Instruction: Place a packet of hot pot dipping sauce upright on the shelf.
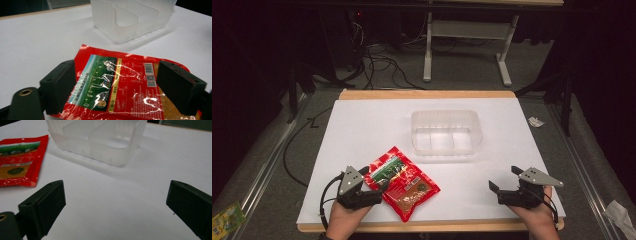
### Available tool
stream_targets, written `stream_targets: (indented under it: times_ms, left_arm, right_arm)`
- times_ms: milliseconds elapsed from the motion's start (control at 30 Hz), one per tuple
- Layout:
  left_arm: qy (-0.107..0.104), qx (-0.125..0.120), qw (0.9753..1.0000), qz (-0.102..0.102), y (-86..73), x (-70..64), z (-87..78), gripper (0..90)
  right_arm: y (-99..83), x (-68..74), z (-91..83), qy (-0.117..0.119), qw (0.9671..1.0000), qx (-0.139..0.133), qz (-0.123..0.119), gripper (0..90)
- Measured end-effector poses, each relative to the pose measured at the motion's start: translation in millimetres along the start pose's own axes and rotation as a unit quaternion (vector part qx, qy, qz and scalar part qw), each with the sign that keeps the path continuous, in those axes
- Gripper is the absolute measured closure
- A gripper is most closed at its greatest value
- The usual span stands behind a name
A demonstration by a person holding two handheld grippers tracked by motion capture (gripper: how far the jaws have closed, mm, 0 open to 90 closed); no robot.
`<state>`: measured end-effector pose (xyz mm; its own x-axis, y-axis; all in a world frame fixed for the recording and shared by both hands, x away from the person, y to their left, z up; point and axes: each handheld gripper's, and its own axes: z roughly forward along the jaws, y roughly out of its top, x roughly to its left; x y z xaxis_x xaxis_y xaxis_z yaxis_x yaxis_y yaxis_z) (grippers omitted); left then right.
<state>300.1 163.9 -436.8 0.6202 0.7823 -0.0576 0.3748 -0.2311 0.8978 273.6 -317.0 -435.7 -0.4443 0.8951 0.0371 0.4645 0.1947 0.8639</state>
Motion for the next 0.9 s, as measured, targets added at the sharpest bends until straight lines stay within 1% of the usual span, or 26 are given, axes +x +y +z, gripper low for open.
stream_targets:
  times_ms: [33, 67, 200, 333, 500, 567, 600, 733, 767, 900]
  left_arm:
    - [0.001, -0.002, 1.0, 0.003, 0.1, 0.0, -1.8, 15.6]
    - [0.002, -0.001, 1.0, 0.004, 0.1, 0.3, -2.7, 15.3]
    - [0.004, -0.003, 1.0, -0.004, -1.0, 4.0, -5.2, 14.9]
    - [0.005, -0.007, 0.9999, -0.012, -0.4, 6.6, -8.2, 13.4]
    - [0.003, -0.007, 1.0, -0.007, 0.8, 6.0, -7.6, 12.5]
    - [0.001, -0.004, 1.0, -0.004, 1.0, 5.8, -7.0, 11.9]
    - [0.001, -0.004, 1.0, -0.004, 0.9, 5.7, -6.7, 11.7]
    - [0.002, -0.003, 1.0, -0.004, 0.8, 6.2, -7.2, 11.5]
    - [0.002, -0.004, 1.0, -0.004, 0.8, 6.1, -7.4, 11.4]
    - [0.003, -0.006, 1.0, -0.005, 1.0, 6.5, -8.3, 11.4]
  right_arm:
    - [-0.1, -0.5, 0.0, 0.002, 1.0, 0.0, 0.002, 2.5]
    - [0.8, -0.3, -1.0, 0.003, 1.0, -0.002, 0.009, 2.5]
    - [2.7, 1.8, -2.3, 0.001, 1.0, -0.008, 0.004, 2.5]
    - [4.0, 5.1, -2.3, 0.004, 0.9999, -0.01, 0.001, 1.6]
    - [4.5, 5.9, -3.9, 0.006, 0.9999, -0.011, 0.002, 1.2]
    - [5.2, 6.0, -5.2, 0.008, 0.9999, -0.014, 0.004, 1.0]
    - [6.4, 6.1, -6.9, 0.011, 0.9997, -0.02, 0.002, 1.0]
    - [7.8, 7.2, -9.2, 0.014, 0.9996, -0.025, 0.005, 0.9]
    - [8.4, 8.1, -9.9, 0.016, 0.9995, -0.026, 0.002, 0.7]
    - [9.0, 9.6, -11.1, 0.018, 0.9994, -0.029, 0.002, 0.6]
